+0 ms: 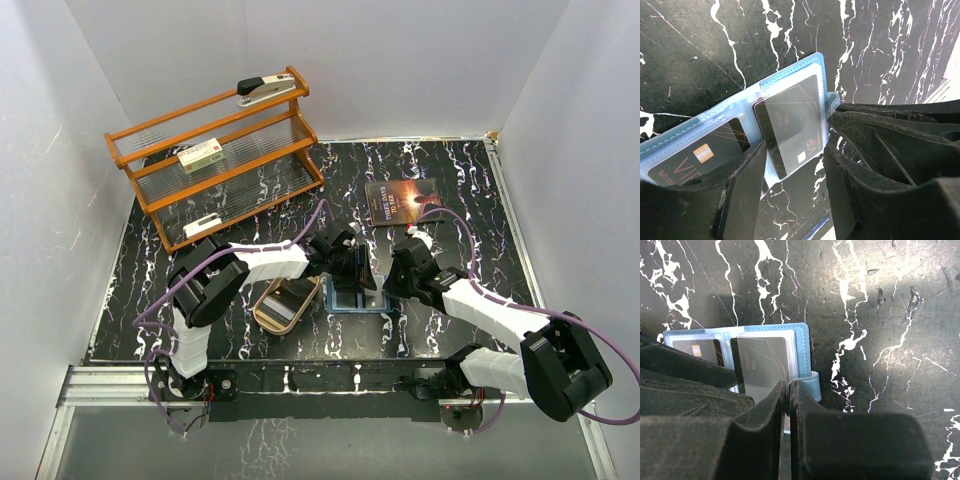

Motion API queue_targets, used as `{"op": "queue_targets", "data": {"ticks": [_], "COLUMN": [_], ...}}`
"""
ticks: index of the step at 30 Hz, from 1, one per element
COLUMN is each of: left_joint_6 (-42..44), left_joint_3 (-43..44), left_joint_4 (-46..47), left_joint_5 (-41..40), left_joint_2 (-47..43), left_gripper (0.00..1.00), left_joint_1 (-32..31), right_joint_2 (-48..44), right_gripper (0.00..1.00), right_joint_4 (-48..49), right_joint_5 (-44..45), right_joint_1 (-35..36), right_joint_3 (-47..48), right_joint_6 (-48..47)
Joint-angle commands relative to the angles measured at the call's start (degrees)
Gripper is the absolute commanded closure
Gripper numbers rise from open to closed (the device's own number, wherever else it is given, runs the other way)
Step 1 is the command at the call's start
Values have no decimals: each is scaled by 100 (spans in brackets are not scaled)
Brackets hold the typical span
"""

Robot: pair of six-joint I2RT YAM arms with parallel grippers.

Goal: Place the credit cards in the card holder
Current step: Insert the credit card into the card holder, then close the card holder at the center of the board.

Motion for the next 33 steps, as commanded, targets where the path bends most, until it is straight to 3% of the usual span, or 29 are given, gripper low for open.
{"op": "queue_targets", "data": {"ticks": [1, 14, 33], "left_joint_6": [103, 525, 192], "left_joint_3": [201, 37, -791], "left_joint_4": [-158, -1388, -1371], "left_joint_5": [-48, -1247, -1166], "left_joint_2": [-137, -818, -1644], "left_gripper": [51, 33, 28], "left_joint_1": [-74, 10, 11], "right_joint_2": [-107, -225, -947], "right_gripper": [100, 100, 100], "right_joint_4": [147, 83, -581], "right_joint_5": [199, 198, 1269], "right_joint_1": [24, 15, -143], "right_joint_3": [142, 79, 103], "right_joint_6": [-42, 60, 251]}}
